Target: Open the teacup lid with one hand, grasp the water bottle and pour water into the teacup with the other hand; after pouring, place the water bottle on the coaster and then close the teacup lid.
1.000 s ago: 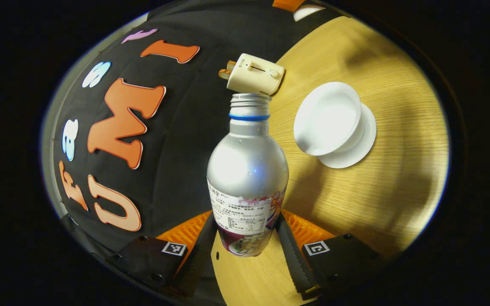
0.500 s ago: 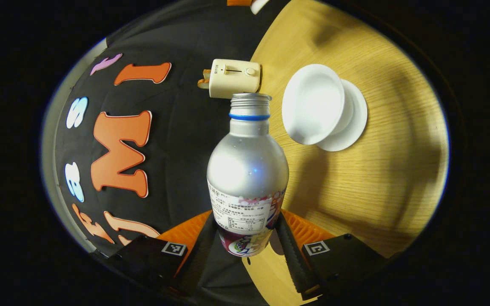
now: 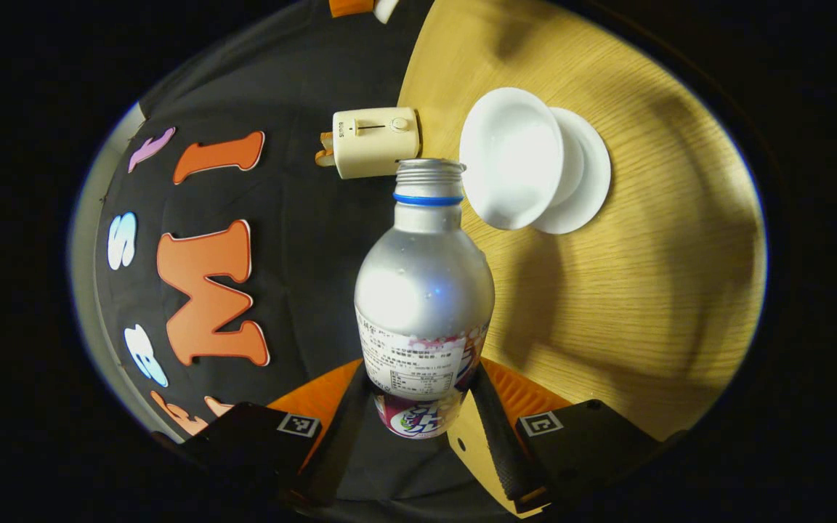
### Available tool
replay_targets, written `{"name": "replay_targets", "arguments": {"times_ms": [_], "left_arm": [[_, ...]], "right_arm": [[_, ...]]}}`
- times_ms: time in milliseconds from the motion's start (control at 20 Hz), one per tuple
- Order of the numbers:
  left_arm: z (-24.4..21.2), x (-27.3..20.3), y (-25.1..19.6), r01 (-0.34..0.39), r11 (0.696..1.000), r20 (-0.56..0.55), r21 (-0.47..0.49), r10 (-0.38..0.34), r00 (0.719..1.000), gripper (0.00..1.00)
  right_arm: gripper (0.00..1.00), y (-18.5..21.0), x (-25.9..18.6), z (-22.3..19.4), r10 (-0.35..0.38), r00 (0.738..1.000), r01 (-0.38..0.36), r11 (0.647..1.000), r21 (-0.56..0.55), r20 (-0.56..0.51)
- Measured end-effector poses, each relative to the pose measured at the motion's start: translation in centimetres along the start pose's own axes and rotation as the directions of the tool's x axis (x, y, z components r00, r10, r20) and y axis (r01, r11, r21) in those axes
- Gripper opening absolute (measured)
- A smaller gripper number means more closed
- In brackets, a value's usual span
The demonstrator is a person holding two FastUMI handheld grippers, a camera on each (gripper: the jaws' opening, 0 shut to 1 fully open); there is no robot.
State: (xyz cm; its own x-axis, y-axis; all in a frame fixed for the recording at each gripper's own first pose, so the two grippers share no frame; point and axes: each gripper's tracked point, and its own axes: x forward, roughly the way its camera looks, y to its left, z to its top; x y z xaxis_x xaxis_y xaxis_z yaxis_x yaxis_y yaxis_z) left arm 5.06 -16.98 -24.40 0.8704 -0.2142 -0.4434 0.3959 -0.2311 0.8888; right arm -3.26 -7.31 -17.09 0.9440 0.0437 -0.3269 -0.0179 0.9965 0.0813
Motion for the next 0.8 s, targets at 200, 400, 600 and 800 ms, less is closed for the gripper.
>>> {"name": "replay_targets", "arguments": {"times_ms": [200, 400, 600, 800], "left_arm": [[-0.1, -0.1, 0.7, -0.005, 0.999, 0.004, 0.05, 0.005, 1.0, 0.86], [-0.2, 0.0, 1.4, -0.015, 0.994, 0.004, 0.105, 0.014, 1.0, 0.84], [-0.6, 0.4, 2.1, -0.022, 0.99, -0.008, 0.142, 0.023, 1.0, 0.84], [-0.9, 0.1, 2.5, -0.024, 0.987, -0.013, 0.16, 0.026, 1.0, 0.84]], "right_arm": [[0.2, 0.1, -0.1, -0.2, 0.01, 1.0, -0.01, 1.0, 0.003, -0.007], [0.2, 0.3, -0.1, -0.3, 0.016, 1.0, -0.016, 1.0, 0.011, -0.007], [0.2, 0.1, -0.1, -0.7, 0.018, 1.0, -0.018, 1.0, 0.005, -0.015], [0.2, 0.2, 0.1, -0.6, 0.019, 1.0, -0.019, 1.0, 0.007, -0.018]]}}
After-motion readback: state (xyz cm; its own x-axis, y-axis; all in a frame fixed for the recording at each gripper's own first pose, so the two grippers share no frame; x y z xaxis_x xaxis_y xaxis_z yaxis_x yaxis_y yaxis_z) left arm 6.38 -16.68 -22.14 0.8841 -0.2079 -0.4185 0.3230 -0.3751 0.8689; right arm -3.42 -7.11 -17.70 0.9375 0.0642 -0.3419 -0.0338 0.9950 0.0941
